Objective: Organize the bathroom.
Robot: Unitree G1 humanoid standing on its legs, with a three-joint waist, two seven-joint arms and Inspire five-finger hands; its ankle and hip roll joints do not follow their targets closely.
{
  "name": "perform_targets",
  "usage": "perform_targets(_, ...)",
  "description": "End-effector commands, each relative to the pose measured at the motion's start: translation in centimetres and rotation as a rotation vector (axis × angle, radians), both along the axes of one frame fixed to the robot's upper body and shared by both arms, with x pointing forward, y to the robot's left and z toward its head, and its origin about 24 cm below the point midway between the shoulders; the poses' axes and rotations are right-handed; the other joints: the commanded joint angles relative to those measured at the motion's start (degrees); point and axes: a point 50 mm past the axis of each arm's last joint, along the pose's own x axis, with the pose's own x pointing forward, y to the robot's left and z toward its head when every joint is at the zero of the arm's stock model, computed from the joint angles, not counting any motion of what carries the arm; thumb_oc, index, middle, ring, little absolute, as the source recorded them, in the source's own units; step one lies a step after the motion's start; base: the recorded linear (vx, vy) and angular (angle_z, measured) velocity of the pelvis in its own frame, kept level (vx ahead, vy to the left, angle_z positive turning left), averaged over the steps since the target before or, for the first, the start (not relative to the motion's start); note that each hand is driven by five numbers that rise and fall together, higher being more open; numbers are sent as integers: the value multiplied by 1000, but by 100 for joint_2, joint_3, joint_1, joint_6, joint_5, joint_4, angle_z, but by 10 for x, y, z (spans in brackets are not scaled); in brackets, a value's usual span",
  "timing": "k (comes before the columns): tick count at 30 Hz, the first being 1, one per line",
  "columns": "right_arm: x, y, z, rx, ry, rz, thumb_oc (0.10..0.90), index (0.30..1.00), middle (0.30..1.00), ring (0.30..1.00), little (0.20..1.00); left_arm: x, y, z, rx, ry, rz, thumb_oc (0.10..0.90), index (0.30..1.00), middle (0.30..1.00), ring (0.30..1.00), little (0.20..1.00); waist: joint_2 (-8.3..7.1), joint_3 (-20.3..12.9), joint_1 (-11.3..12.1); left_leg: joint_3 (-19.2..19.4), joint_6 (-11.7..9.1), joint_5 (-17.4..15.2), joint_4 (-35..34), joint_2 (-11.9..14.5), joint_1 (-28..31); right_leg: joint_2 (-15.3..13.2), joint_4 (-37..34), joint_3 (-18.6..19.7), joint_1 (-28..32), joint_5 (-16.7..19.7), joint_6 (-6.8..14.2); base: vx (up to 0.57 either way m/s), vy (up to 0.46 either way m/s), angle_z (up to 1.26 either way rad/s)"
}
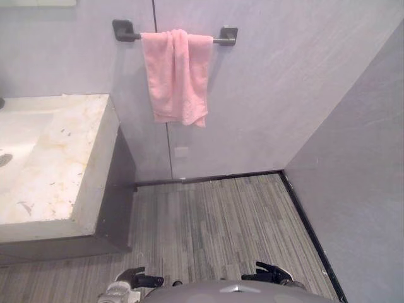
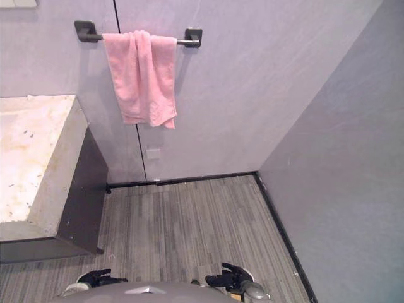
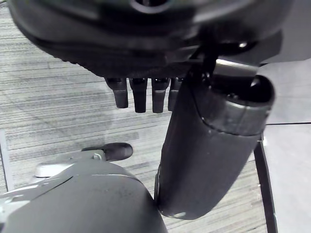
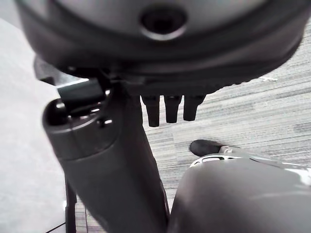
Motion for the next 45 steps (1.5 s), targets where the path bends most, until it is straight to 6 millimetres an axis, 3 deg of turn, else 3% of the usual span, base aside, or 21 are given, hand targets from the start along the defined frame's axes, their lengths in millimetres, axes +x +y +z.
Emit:
perform_targets(1, 8, -14, 3, -27, -18, -29, 800, 900, 900, 900, 900, 4, -9, -2, 6, 16, -104, 800, 900, 900, 900, 900, 227, -69, 33, 582, -129, -201, 8, 121, -11, 160, -13, -290, 81, -23, 268, 0, 0, 0)
perform_targets(26, 10, -11, 4, -13, -47, -46, 800, 900, 900, 900, 900, 3, -5, -2, 75, 12, -35, 800, 900, 900, 900, 900, 247, -106, -28, 680, -129, -195, 8, 134, -7, 168, -13, -256, 41, -2, 262, 0, 0, 0)
perform_targets(30, 27, -15, 11, -20, -155, -47, 800, 900, 900, 900, 900, 20, 8, 6, 104, -129, 146, 800, 900, 900, 900, 900, 252, -118, -30, 657, -142, -196, 8, 139, 23, 172, -13, -262, 73, -9, 250, 25, -15, 0)
perform_targets(32, 55, -19, 25, -22, -297, -83, 800, 900, 900, 900, 900, 47, 18, 19, 101, -272, 180, 800, 900, 900, 900, 900, 266, -108, -44, 661, -149, -168, 8, 152, 21, 185, -13, -228, 64, 6, 233, 21, -43, 0)
perform_targets(33, 77, -21, 39, -21, -392, -94, 800, 900, 900, 900, 900, 71, 22, 32, 107, -366, 170, 800, 900, 900, 900, 900, 290, -100, -57, 668, -156, -142, 8, 166, -5, 200, -13, -191, 32, 22, 219, -4, -56, 0)
perform_targets(39, 125, -17, 88, -40, -687, -42, 800, 900, 900, 900, 900, 128, 25, 78, 85, -624, 116, 800, 900, 900, 900, 900, 355, -70, -119, 693, -187, -77, 8, 201, -44, 236, -13, -150, -19, 48, 191, -7, -45, -1)
perform_targets(41, 144, -9, 118, -50, -836, 13, 800, 900, 900, 900, 900, 152, 24, 110, 68, -759, 62, 800, 900, 900, 900, 900, 386, -47, -158, 718, -218, -41, 8, 227, -50, 248, -13, -137, -33, 44, 169, -2, -69, 0)
perform_targets(45, 158, -2, 147, -53, -1003, 78, 800, 900, 900, 900, 900, 173, 18, 143, 36, -915, -12, 800, 900, 900, 900, 900, 400, -28, -187, 753, -239, -25, 8, 263, -23, 267, -13, -149, -16, 14, 139, 17, -63, -1)
